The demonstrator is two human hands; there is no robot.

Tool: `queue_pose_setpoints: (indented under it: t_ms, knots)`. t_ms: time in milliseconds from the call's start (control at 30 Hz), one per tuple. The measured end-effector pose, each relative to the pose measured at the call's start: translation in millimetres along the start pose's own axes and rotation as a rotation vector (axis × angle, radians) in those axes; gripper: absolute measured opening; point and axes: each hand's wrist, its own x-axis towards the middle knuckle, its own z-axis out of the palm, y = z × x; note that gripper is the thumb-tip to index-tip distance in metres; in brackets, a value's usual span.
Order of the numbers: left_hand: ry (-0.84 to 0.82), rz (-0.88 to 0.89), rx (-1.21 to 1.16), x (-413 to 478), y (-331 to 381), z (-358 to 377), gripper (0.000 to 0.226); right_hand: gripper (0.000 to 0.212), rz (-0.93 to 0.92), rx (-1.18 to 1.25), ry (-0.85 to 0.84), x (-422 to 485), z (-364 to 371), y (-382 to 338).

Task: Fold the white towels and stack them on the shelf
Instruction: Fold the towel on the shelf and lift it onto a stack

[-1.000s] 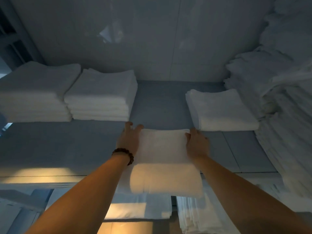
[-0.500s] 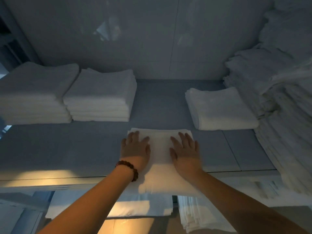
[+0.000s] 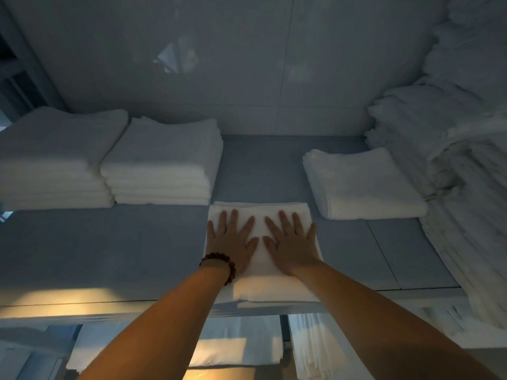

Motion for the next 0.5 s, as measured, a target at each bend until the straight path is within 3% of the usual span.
queue_pose_setpoints:
  t_ms: [267,500]
  knots:
    - [-0.05,-0.016,-0.065,-27,27,2,0.054,0.057,0.027,-0.041,-0.03,-14,16,-29]
    - [0.087,0.024,0.007,-37,15,17,0.052,0.057,0.022,-0.062,0.031,-17,24,-18]
